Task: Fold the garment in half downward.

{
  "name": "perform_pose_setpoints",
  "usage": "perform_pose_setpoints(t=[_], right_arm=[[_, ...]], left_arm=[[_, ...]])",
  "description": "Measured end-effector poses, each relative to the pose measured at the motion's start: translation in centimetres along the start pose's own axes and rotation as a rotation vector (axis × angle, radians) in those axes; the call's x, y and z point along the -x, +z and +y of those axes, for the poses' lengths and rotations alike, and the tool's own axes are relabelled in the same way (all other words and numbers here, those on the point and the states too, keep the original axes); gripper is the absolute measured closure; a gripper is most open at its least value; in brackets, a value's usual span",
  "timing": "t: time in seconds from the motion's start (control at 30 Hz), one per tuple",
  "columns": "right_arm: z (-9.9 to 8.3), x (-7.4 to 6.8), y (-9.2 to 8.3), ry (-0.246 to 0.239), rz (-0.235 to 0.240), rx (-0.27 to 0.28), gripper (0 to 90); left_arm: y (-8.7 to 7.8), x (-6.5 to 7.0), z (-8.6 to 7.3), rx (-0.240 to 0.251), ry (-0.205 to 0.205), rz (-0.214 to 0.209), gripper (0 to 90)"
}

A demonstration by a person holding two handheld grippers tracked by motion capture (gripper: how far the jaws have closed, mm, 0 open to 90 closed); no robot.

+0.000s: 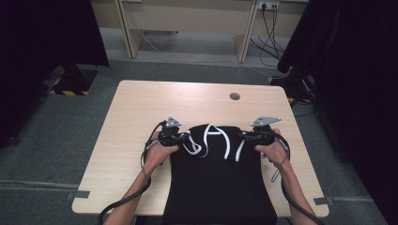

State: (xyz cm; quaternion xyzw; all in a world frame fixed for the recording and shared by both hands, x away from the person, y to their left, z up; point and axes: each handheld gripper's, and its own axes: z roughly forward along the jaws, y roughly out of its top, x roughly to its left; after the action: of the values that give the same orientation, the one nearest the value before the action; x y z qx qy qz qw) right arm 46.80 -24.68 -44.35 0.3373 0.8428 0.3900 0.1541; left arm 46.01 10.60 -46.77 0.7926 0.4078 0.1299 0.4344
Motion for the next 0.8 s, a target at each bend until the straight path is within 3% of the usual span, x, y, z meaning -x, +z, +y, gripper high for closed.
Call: perform_pose_setpoints(t=[0.2,0.57,0.8], right_arm=[[0.8,-0.2,-0.8,-0.015,-0.013,0.02,82.0],[2.7,0.3,-1.1,-0.001,-0.025,0.048,82.3],[4.1,1.5,-1.3,0.014,-0.072,0.06,82.3]], left_arm=[[-0.4,0.0,1.1,0.012,0.008,0.003,83.0],[-0.3,-0.4,3.4,0.025,0.015,0.032,82.9],[-0.7,-0.8,5.7,0.055,0.022,0.065,82.7]])
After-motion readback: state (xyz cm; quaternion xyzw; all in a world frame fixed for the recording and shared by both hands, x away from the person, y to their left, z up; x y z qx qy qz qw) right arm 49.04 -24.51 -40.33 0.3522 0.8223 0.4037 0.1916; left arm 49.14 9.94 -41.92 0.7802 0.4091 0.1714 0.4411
